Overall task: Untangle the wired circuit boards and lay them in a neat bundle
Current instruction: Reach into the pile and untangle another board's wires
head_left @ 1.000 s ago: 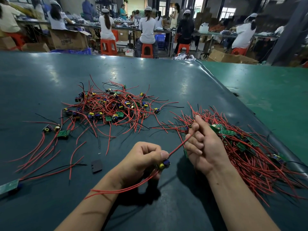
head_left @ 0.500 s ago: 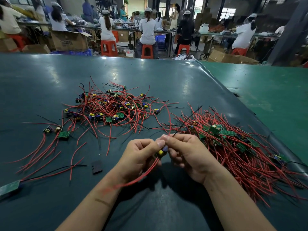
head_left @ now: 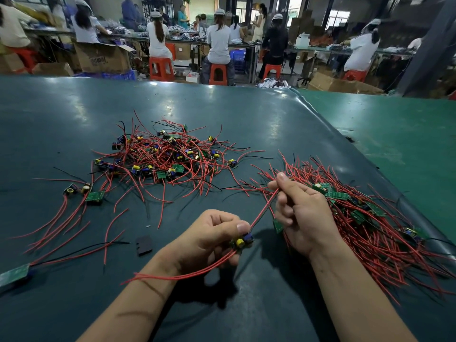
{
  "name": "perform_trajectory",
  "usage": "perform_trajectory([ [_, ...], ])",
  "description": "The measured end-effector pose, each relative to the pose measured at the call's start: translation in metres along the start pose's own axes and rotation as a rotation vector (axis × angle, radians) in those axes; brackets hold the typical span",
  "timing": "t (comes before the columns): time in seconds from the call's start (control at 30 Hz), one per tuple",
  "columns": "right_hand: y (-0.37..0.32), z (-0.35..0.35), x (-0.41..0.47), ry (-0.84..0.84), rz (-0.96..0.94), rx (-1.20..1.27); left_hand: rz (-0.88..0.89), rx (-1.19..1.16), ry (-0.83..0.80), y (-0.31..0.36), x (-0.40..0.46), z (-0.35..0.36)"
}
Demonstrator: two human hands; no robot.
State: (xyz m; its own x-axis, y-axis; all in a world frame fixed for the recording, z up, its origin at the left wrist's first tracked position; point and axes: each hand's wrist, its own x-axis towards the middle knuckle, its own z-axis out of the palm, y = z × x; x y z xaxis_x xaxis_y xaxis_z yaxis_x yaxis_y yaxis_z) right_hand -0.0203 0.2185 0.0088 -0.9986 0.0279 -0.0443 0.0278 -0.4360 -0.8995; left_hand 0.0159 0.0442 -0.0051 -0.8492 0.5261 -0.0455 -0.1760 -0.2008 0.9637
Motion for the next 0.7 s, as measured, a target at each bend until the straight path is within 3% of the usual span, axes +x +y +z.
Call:
perform_trajectory([
  [0.23,-0.0047,0.0048,-0.0029,-0.074,0.225,0.201,0.003,0.029,-0.162,0.0039,-0.0036,0.0021],
  [0.43,-0.0013,0.0061,-0.0016,0.001,0.101,0.195,0.023,-0.034,-0.118,0.0015,-0.0035,-0.0018],
  [0.6,-0.0006,0.0029,0.0015,0.096,0.072,0.135,-0.007,-0.022,-0.2,0.0012,-0.0059,-0.0008],
  [0.7,-0.0001,0.0007,0.0039,0.131,0.071,0.137,0.019,-0.089,-0.102,-0.0005,-0.0039,0.0007],
])
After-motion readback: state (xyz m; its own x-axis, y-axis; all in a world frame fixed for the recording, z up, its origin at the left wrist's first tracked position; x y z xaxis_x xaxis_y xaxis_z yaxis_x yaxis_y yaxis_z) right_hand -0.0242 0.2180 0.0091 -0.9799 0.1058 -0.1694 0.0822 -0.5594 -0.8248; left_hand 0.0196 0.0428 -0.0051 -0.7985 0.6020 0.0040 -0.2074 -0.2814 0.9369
